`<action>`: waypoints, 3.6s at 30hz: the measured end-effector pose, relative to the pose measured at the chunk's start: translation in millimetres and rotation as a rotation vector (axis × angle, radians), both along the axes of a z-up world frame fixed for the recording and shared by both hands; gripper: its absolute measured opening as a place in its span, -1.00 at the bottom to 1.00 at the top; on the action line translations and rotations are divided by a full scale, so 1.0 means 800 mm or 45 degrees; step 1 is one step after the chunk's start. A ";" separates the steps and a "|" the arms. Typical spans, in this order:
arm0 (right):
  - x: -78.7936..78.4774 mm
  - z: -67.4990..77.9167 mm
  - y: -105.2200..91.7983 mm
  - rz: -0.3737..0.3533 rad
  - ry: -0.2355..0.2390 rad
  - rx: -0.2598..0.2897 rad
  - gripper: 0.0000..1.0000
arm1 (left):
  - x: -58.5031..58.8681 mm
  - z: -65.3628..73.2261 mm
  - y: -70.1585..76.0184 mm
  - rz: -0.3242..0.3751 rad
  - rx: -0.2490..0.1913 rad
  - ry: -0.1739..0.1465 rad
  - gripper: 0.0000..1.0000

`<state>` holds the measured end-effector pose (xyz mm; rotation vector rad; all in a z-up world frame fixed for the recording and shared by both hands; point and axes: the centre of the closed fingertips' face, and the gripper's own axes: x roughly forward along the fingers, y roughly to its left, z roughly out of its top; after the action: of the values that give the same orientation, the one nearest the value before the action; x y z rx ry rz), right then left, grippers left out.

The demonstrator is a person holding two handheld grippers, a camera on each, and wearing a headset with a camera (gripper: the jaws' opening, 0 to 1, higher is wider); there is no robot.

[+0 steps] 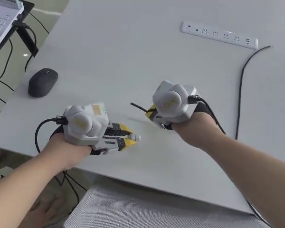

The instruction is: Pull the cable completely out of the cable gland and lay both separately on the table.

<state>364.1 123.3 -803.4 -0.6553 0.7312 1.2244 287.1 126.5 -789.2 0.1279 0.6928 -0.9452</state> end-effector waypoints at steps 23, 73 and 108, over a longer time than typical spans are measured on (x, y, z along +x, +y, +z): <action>-0.005 -0.029 0.001 0.042 0.033 -0.058 -1.00 | 0.016 -0.028 0.004 0.022 0.002 0.051 -0.69; 0.007 0.006 -0.012 0.020 -0.052 0.014 -0.59 | 0.006 -0.016 0.016 0.075 0.036 0.037 -0.37; -0.037 0.145 -0.224 -0.474 -0.097 0.347 0.00 | -0.018 0.059 0.018 0.198 -0.012 -0.075 0.26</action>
<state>334.6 -55.7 -687.5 -0.3204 0.5781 0.9272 273.1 140.8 -742.2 0.0918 0.6348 -0.7929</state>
